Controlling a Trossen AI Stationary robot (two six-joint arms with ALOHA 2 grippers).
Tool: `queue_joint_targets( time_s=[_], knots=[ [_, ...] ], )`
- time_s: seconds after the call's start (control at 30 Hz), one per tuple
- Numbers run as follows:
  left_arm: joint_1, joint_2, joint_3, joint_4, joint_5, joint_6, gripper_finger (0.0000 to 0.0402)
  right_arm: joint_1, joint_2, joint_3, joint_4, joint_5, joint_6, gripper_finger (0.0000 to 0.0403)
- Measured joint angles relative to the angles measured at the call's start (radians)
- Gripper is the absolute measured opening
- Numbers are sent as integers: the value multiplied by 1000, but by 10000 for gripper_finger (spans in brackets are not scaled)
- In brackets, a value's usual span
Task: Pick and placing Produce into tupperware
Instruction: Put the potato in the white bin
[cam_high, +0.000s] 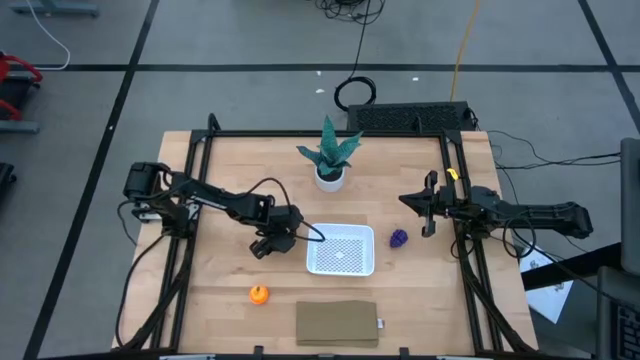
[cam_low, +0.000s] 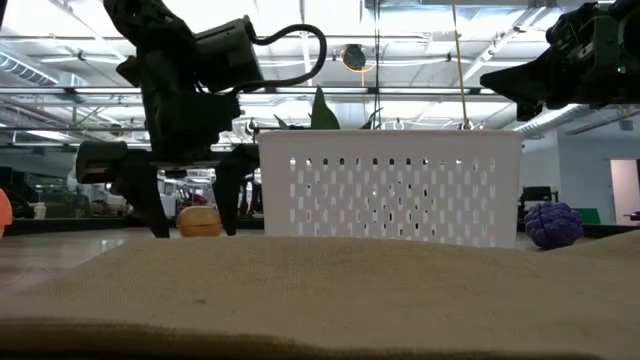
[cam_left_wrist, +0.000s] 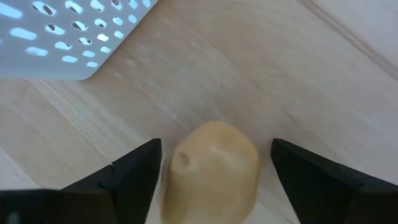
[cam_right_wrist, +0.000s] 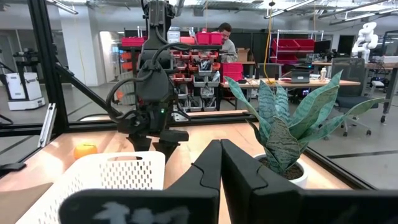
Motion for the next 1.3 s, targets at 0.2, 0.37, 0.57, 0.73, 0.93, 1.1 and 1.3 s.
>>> queue_joint_targets(
  time_s=[0.2, 0.37, 0.57, 0.73, 0.93, 1.1, 1.3],
  knots=[
    [-1, 1, 0, 2, 4, 0, 233, 0, 0, 0, 0, 0, 0, 0],
    [-1, 2, 0, 11, 2, 1, 189, 0, 0, 0, 0, 0, 0, 0],
    [-1, 2, 0, 21, -24, -5, 170, 0, 0, 0, 0, 0, 0, 0],
    [0, 0, 0, 29, -34, -7, 188, 0, 0, 0, -1, 0, 0, 0],
    [3, -40, 0, 29, -132, -23, 180, 0, 0, 0, -1, 0, 0, 0],
    [1, -99, 12, 11, -152, -45, 172, 0, 0, 0, -1, 0, 0, 0],
    [2, -190, 12, 12, -117, -128, 187, 0, 0, 0, 0, 0, 2, 0]
  ],
)
